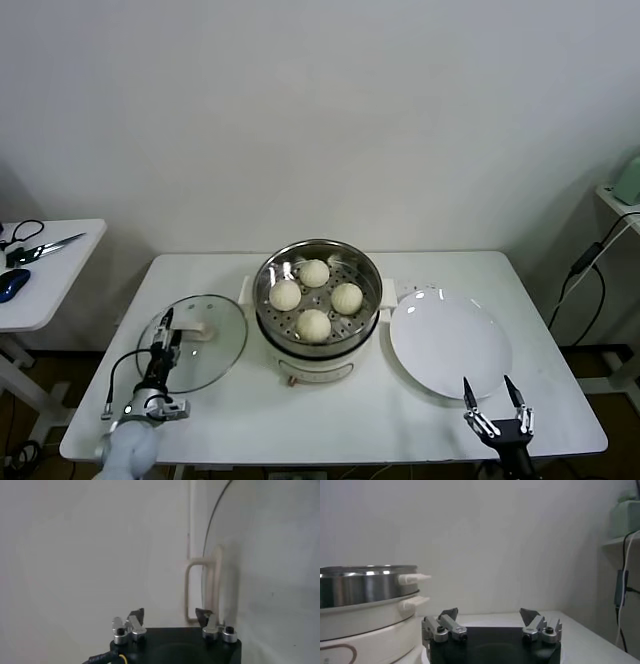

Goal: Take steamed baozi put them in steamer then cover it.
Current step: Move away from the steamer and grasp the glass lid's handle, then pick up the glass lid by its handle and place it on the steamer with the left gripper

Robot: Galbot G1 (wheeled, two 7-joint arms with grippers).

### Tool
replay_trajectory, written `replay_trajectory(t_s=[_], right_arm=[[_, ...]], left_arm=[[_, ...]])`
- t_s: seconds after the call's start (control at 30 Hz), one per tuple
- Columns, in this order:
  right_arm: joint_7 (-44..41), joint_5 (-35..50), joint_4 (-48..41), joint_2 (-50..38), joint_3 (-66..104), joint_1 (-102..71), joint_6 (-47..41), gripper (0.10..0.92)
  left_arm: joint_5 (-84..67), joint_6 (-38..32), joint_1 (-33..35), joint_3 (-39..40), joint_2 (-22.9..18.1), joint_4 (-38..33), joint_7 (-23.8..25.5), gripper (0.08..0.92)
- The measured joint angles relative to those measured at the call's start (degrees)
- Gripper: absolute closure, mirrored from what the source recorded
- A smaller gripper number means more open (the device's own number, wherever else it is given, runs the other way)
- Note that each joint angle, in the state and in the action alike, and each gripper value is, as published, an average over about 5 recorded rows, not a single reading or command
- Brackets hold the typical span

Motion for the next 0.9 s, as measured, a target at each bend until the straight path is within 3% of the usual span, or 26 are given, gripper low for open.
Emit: replay_trajectory(t_s=[0.5, 0.6, 0.9], right_arm=[[0.25, -0.04, 0.77, 0.28, 0.10, -0.28, 0.09, 0.203], [0.39, -0.06, 1.06, 0.38, 0.17, -0.23, -0.01, 0.203], [0.72, -0.02, 1.73, 0.26, 0.51, -0.05, -0.29, 0.203]], left_arm=[[1.14, -0.32, -1.22, -0.41, -0.70, 2.33, -0.32, 0.819], [0.78, -0.13, -0.96, -0.38, -0.62, 1.96, -0.09, 0.857], [-4.99, 1.65, 0.95, 0.81, 1.17, -3.70, 2.86, 0.858]])
